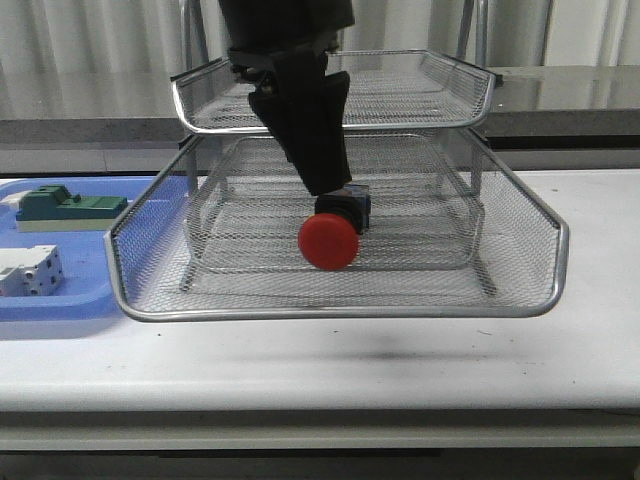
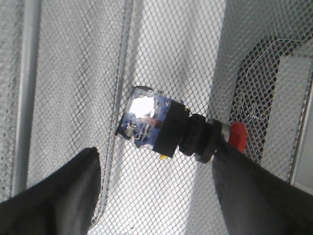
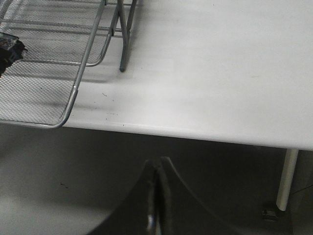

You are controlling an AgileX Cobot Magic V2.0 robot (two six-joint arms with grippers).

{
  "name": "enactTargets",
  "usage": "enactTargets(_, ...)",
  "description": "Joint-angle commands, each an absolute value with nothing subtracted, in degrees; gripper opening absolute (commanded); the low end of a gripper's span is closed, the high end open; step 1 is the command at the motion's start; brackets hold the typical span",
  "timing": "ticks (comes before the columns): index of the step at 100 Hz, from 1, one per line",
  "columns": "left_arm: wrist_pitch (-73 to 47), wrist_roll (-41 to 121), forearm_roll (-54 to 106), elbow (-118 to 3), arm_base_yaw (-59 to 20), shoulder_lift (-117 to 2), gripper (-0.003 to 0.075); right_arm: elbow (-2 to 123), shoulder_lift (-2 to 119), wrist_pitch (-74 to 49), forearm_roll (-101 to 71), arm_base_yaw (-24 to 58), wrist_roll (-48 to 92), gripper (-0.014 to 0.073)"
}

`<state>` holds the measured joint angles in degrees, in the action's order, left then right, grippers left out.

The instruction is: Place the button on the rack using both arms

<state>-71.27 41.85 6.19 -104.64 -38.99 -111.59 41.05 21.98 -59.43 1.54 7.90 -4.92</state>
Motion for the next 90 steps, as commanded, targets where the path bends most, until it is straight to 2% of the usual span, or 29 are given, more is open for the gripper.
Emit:
enactTargets(1, -73.3, 39.9, 7.3, -106.9, -39.1, -105.6, 0.0472, 42.9, 22.4, -56.1, 2.2, 7.9, -4.6, -0.007)
enactTargets(11, -73.3, 37.7, 6.2, -106.9, -38.1, -102.4, 0.0468, 42.9, 22.4, -56.1, 2.2, 7.9, -4.6, -0.007)
enactTargets(23, -73.3, 34.7, 5.6, -106.9, -34.7, -97.8, 0.0425, 42.9, 22.4, -56.1, 2.2, 7.9, -4.6, -0.007)
enactTargets(52, -73.2, 32.2, 10.0, -102.7, -21.1, -86.5, 0.0417, 42.9, 22.4, -56.1, 2.2, 7.9, -4.6, -0.007)
enactTargets(73, -66.4, 32.2, 14.8, -92.1, -10.6, -76.8, 0.0417, 42.9, 22.4, -56.1, 2.2, 7.9, -4.6, -0.007)
enactTargets(90, -55.6, 32.2, 18.3, -78.3, -5.1, -67.3, 0.0417, 42.9, 22.4, -56.1, 2.2, 7.9, -4.6, -0.007)
